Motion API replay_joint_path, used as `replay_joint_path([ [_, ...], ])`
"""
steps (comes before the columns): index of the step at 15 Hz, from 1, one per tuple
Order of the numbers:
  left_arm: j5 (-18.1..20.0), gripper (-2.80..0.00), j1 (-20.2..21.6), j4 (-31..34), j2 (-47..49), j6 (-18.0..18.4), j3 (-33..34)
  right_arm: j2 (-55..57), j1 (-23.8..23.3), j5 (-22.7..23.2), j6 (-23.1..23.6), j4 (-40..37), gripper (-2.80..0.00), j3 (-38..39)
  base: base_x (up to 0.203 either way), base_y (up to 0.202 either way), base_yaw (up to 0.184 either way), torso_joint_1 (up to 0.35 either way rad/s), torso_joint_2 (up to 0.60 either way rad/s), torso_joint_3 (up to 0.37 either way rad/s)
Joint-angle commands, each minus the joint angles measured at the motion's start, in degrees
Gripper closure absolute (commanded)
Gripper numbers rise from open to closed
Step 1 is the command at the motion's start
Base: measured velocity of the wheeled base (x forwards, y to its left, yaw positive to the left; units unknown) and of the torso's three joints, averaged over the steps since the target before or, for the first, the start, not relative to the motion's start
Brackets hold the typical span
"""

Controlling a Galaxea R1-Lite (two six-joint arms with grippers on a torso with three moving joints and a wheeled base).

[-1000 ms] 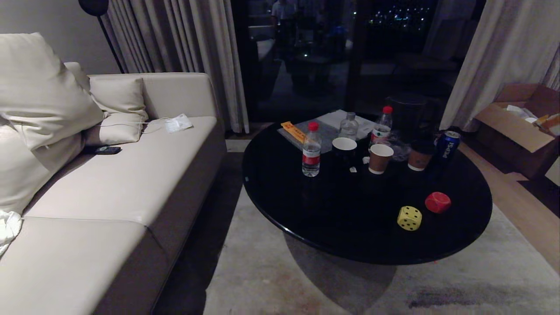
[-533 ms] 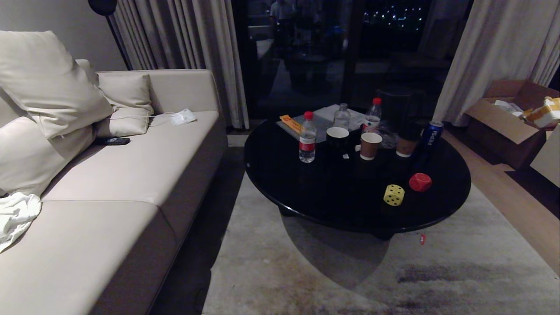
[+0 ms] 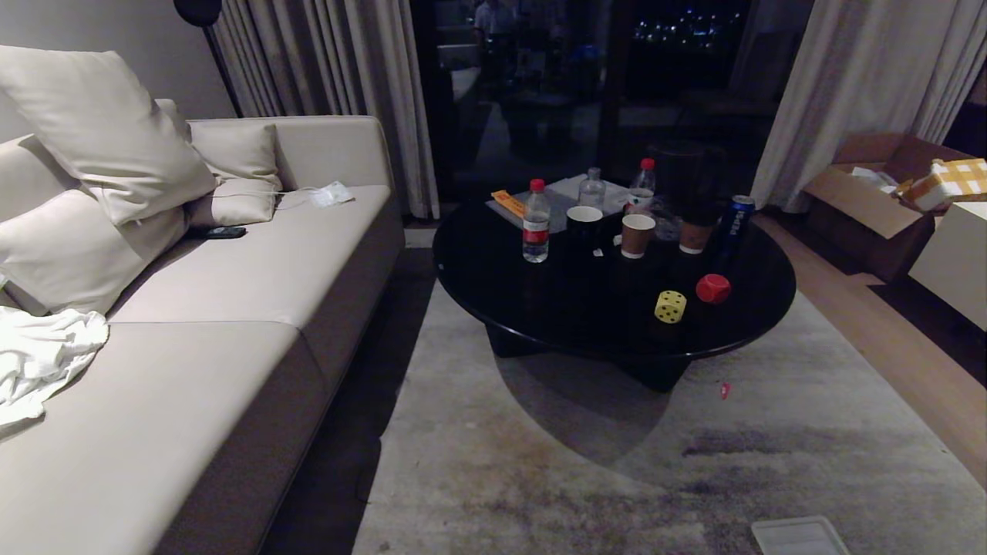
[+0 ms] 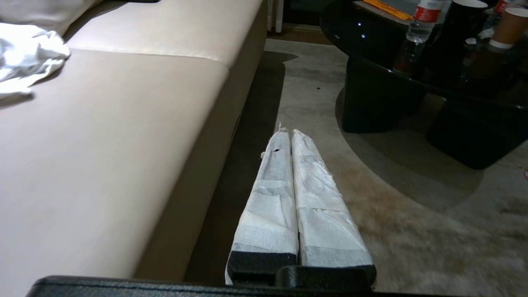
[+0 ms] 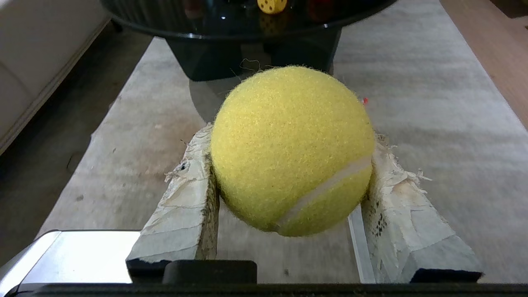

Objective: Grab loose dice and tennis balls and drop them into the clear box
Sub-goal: Put the ball in the box

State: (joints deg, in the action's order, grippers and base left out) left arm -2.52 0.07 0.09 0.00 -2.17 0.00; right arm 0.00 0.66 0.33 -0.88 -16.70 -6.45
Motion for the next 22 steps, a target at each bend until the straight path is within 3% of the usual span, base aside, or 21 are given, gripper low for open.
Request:
replay_joint_path([
  [1, -0.03, 0.00, 0.01, -0.01, 0.09, -0.03, 0.09, 0.09, 0.04, 0.02, 0.00, -0.09, 0.00, -0.05, -0.190, 0.000, -0.001, 0.000, 0.00, 0.002],
  [6, 0.15, 0.00, 0.01, -0.01, 0.09, -0.03, 0.09, 0.09, 0.04, 0.02, 0.00, -0.09, 0.00, 0.03, -0.158, 0.000, 0.001, 0.002, 0.00, 0.001],
  [12, -0.03, 0.00, 0.01, -0.01, 0.09, -0.03, 0.09, 0.09, 0.04, -0.03, -0.09, -0.09, 0.00, -0.02, 0.000, 0.000, 0.000, 0.000, 0.00, 0.000],
  [22, -0.03, 0.00, 0.01, -0.01, 0.09, -0.03, 0.09, 0.09, 0.04, -0.06, -0.02, -0.10, 0.00, -0.02, 0.001, 0.010, -0.156, 0.002, 0.00, 0.002],
])
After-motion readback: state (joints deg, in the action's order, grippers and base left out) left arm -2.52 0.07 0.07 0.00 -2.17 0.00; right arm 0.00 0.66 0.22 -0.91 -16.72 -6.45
